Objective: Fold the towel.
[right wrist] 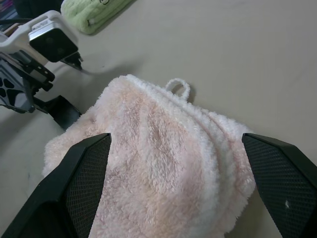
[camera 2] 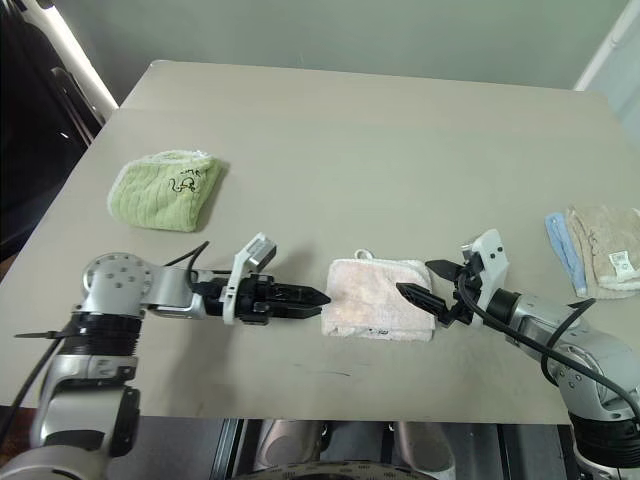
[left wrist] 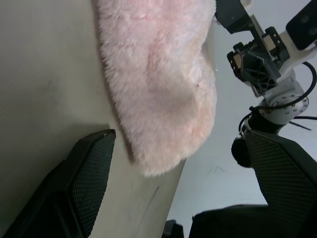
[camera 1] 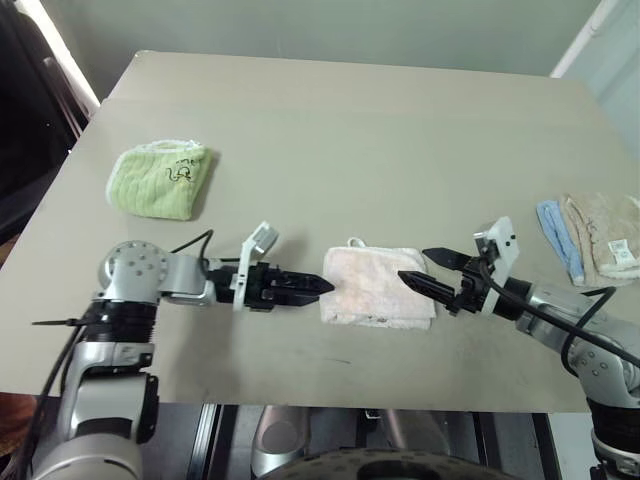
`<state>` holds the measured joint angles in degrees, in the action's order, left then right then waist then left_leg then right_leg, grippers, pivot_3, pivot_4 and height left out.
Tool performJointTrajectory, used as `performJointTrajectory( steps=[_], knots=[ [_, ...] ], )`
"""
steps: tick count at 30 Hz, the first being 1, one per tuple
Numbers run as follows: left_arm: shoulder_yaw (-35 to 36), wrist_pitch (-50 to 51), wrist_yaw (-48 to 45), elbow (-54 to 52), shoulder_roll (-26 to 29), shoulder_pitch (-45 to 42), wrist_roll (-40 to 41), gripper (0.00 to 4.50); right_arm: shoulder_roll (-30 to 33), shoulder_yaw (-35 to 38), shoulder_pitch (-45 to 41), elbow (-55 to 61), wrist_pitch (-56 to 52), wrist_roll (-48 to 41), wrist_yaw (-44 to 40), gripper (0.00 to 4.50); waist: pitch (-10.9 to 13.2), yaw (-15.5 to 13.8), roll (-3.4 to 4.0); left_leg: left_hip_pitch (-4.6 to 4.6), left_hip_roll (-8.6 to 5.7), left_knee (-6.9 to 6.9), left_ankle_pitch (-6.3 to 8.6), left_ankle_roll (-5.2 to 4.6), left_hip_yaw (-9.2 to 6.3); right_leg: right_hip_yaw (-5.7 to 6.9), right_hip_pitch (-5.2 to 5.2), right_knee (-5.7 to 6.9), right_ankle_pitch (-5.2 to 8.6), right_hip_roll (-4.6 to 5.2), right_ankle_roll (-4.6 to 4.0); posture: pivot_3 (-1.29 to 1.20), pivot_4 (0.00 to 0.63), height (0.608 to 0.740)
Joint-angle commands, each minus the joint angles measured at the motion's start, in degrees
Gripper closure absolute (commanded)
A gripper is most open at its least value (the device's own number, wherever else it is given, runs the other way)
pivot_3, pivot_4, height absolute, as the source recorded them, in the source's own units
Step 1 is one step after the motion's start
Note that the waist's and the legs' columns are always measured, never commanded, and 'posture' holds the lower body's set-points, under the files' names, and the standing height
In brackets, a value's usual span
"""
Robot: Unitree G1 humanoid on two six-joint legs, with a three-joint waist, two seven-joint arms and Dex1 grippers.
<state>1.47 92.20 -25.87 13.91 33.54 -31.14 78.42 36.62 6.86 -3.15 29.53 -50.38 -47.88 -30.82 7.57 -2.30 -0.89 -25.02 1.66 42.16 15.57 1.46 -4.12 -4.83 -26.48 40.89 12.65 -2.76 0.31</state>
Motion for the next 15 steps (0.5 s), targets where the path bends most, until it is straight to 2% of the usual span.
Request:
performJointTrajectory(
  steps=[1,4,6,15],
  knots=[
    [-0.59,0.3,0.84,1.36,-3.27,-3.04,-0.11,0.0,-0.22,1.74,-0.65,2.04,0.67,-0.27,0.83,0.03,0.01,-0.03,-0.01,0.0,0.0,0.0,-0.01,0.02,0.0,0.0,0.0,0.0,-0.01,0.0,0.01,0.0,0.15,0.697],
    [-2.44,0.3,0.84,2.02,-4.6,-4.14,-1.24,0.0,-0.13,1.77,-0.76,2.26,0.48,-0.49,1.04,0.03,0.01,0.05,-0.01,0.01,0.01,0.0,-0.05,0.07,0.01,0.0,-0.01,0.01,-0.02,-0.01,0.01,0.0,0.15,0.697],
    [-2.99,0.3,0.46,2.34,-5.66,-4.23,-1.85,0.0,0.04,1.68,-0.68,2.37,0.42,-0.36,1.06,0.03,0.01,0.13,-0.01,0.03,0.02,-0.02,-0.27,0.45,0.04,0.01,-0.01,0.01,-0.01,-0.02,0.02,0.0,0.15,0.697],
    [-2.28,0.3,1.37,4.64,-10.2,-5.4,-3.88,0.0,0.4,0.26,0.21,2.9,0.42,1.38,1.26,0.03,0.01,-0.38,-0.02,0.02,-0.07,0.01,-0.25,0.35,0.04,-0.04,0.08,-0.04,0.03,0.02,0.23,0.0,0.15,0.697]
  ],
)
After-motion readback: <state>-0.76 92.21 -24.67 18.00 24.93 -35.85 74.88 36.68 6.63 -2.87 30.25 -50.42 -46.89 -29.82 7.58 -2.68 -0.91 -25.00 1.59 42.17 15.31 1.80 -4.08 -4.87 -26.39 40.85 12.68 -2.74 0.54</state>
